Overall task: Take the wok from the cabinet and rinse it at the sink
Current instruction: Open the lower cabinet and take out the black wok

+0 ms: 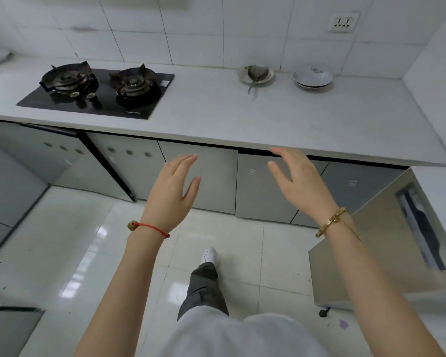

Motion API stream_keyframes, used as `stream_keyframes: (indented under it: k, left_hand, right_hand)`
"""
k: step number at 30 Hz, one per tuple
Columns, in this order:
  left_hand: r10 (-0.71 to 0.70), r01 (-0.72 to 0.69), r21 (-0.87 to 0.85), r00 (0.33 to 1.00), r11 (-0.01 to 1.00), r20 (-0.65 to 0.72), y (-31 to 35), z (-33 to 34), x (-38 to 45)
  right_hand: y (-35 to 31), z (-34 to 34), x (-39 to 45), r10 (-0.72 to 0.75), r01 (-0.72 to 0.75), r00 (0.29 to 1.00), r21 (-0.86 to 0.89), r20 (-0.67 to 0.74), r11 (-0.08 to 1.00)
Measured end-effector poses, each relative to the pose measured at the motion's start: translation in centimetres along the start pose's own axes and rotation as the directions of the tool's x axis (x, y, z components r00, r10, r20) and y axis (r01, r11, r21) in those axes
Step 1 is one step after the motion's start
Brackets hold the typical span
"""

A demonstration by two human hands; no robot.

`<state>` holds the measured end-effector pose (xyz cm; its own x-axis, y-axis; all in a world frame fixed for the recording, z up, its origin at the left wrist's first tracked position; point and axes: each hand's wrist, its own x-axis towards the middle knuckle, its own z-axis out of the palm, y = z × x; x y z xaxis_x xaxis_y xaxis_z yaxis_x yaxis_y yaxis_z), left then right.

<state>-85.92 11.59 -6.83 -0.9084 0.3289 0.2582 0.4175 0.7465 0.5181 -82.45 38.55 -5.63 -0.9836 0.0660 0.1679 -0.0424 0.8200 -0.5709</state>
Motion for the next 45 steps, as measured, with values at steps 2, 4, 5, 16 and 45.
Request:
stream_keyframes:
  k: [2, 4, 5, 16, 45]
  left_hand:
    - [0.027, -0.027, -0.015, 1.0, 1.0, 0.01, -2.0, 0.1, 3.4]
    - [0.059, -0.058, -0.024, 0.997, 0.998, 0.044, -4.0, -0.1, 6.9]
    - [0.074, -0.073, -0.028, 0.995, 0.997, 0.063, -5.0, -0.3, 8.6]
    - [0.204, -0.188, -0.098, 0.958, 0.977, 0.201, -13.0, -0.5, 22.0]
    - [0.287, -0.256, -0.15, 0.924, 0.955, 0.254, -22.2, 15.2, 20.0]
  right_hand:
    - [-0.4, 1.4, 3.0, 0.018, -0.018, 1.0, 0.002, -0.01, 1.0]
    - [-0.9, 2.7, 6.1, 0.05, -0.05, 0.998, 0.014, -0.026, 0.999]
    - [-1.3, 3.2, 7.6, 0.068, -0.067, 0.997, 0.024, -0.033, 0.997]
    - [-4.1, 8.1, 18.5, 0.234, -0.226, 0.965, 0.08, -0.115, 0.971]
    - [6.9, 23.2, 14.9, 0.344, -0.339, 0.905, 0.061, -0.251, 0.939]
